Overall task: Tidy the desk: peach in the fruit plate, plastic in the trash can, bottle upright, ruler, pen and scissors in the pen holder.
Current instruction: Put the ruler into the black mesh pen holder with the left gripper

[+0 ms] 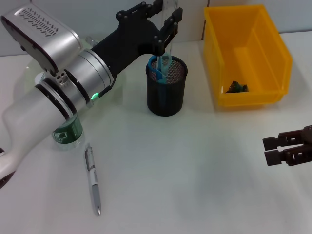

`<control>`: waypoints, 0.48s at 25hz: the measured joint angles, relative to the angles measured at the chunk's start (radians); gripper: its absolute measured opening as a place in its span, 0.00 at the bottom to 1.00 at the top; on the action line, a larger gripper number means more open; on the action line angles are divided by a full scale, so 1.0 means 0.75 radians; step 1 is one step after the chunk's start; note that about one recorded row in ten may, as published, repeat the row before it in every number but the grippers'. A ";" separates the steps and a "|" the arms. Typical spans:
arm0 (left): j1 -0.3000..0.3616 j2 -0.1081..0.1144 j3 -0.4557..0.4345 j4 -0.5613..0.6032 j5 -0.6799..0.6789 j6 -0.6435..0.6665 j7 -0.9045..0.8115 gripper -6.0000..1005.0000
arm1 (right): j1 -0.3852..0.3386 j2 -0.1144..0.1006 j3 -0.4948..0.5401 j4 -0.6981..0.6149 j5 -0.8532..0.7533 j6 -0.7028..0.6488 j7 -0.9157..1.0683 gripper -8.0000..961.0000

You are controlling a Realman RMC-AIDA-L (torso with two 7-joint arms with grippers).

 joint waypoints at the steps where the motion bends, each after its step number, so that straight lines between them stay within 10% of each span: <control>1: -0.001 0.000 0.001 -0.001 0.000 -0.001 0.005 0.49 | 0.002 0.001 -0.002 0.000 0.000 0.000 0.000 0.85; 12: -0.025 0.000 0.006 -0.043 -0.002 0.001 0.002 0.50 | 0.006 0.002 -0.003 0.000 0.000 0.000 0.000 0.85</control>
